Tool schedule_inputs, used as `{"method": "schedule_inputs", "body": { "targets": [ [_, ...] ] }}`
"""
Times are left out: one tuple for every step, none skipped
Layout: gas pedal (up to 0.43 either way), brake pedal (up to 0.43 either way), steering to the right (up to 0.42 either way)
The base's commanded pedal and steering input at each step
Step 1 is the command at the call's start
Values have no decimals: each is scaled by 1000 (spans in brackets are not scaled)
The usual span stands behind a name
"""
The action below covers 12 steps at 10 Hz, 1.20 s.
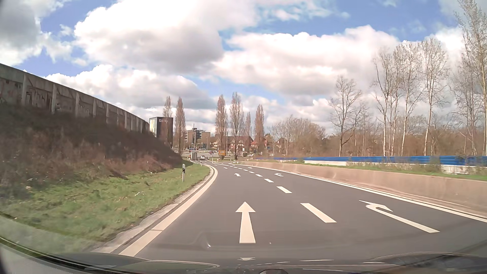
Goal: Follow the waypoints while adhering to traffic rules and regulations
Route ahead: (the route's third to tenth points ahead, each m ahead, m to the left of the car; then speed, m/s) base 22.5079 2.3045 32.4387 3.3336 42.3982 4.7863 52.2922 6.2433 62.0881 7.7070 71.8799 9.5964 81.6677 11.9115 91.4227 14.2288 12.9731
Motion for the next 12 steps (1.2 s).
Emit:
{"method": "schedule_inputs", "body": {
  "targets": [
    [138, 0, -25],
    [138, 0, -23],
    [138, 0, -22],
    [138, 0, -22],
    [138, 0, -21],
    [138, 0, -19],
    [138, 0, -18],
    [138, 0, -17],
    [130, 0, -17],
    [118, 0, -17],
    [118, 0, -17],
    [118, 0, -16]
  ]
}}
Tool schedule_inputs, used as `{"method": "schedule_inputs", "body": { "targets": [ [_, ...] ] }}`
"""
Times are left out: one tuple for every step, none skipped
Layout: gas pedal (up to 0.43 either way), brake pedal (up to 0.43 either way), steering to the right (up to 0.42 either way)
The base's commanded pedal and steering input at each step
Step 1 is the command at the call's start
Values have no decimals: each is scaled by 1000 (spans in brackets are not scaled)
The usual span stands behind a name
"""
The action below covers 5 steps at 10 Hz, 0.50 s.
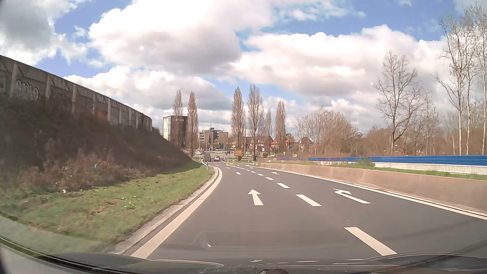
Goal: Follow the waypoints while adhering to traffic rules and regulations
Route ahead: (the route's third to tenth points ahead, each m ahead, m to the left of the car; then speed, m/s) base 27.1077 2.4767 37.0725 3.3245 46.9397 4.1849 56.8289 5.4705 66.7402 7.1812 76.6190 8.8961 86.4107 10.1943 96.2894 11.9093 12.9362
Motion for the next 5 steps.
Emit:
{"method": "schedule_inputs", "body": {
  "targets": [
    [110, 0, -16],
    [98, 0, -16],
    [87, 0, -16],
    [67, 0, -16],
    [59, 0, -16]
  ]
}}
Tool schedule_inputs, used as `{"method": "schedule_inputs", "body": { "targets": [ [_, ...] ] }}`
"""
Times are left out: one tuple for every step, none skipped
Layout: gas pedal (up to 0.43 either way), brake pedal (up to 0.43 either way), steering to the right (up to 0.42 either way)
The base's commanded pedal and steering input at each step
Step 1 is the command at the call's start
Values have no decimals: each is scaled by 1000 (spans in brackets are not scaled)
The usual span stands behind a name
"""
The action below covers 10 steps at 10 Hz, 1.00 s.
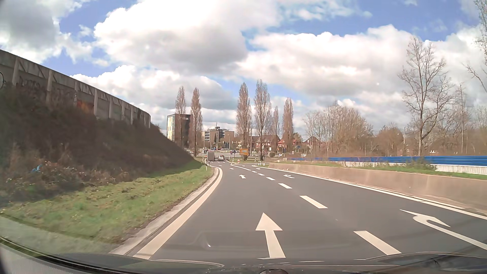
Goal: Follow the waypoints while adhering to traffic rules and regulations
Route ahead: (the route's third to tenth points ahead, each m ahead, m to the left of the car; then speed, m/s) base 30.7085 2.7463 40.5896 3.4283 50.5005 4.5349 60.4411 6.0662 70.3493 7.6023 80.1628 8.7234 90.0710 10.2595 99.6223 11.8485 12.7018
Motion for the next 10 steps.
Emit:
{"method": "schedule_inputs", "body": {
  "targets": [
    [47, 0, -16],
    [39, 0, -16],
    [39, 0, -16],
    [39, 0, -16],
    [39, 0, -15],
    [39, 0, -14],
    [98, 0, -12],
    [157, 0, -9],
    [169, 0, -7],
    [189, 0, -7]
  ]
}}
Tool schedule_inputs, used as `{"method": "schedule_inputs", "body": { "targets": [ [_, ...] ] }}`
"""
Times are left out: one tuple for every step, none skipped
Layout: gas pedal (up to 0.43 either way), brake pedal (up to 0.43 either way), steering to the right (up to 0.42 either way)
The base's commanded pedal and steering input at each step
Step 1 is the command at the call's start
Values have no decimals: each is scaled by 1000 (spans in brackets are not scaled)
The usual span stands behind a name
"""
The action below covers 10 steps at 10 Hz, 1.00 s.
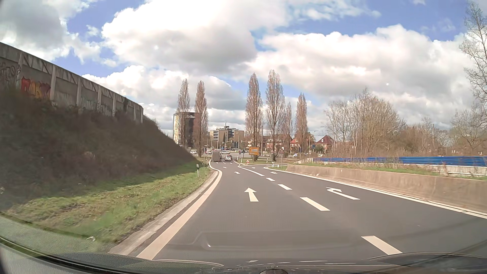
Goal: Follow the waypoints while adhering to traffic rules and regulations
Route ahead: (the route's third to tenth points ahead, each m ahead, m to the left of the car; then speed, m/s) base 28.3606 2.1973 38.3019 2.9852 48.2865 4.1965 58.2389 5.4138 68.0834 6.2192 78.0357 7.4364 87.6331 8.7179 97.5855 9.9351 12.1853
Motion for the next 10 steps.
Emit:
{"method": "schedule_inputs", "body": {
  "targets": [
    [189, 0, -7],
    [189, 0, -7],
    [197, 0, -7],
    [197, 0, -7],
    [197, 0, -7],
    [189, 0, -7],
    [189, 0, -7],
    [177, 0, -7],
    [177, 0, -7],
    [169, 0, -7]
  ]
}}
